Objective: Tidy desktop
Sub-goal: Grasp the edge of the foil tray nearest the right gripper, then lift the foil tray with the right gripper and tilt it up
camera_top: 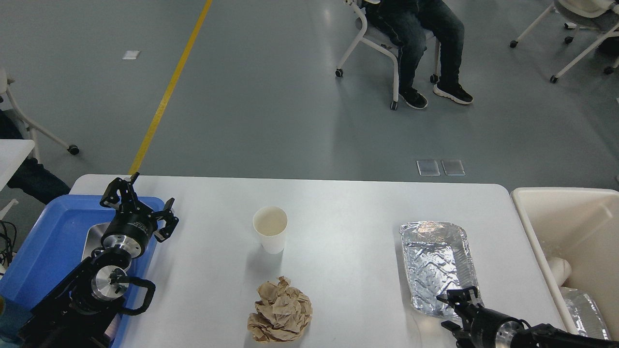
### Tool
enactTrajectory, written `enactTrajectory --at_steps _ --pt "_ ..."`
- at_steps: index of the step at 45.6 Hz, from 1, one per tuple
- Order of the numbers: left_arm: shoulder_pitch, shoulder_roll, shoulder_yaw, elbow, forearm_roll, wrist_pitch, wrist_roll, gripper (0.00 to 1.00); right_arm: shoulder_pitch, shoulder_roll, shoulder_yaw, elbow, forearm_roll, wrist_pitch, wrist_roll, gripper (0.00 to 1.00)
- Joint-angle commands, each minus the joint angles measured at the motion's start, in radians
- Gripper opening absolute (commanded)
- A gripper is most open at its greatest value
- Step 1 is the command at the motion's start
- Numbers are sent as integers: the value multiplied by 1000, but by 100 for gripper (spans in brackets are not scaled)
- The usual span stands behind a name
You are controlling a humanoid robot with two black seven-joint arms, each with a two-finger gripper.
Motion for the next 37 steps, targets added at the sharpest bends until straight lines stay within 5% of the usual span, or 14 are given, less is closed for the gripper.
enactTrajectory --at_steps 1,4,24,37 --pt "0 0 1 0 0 0 0 97 0 12 -10 -8 0 -10 11 22" --pt "0 0 0 0 0 0 0 97 2 11 -12 -9 -8 -14 24 0" --pt "2 2 0 0 0 0 1 97 35 -11 -58 14 -25 -14 83 0" --pt "2 2 1 0 0 0 3 97 127 -218 -96 162 -168 65 83 0"
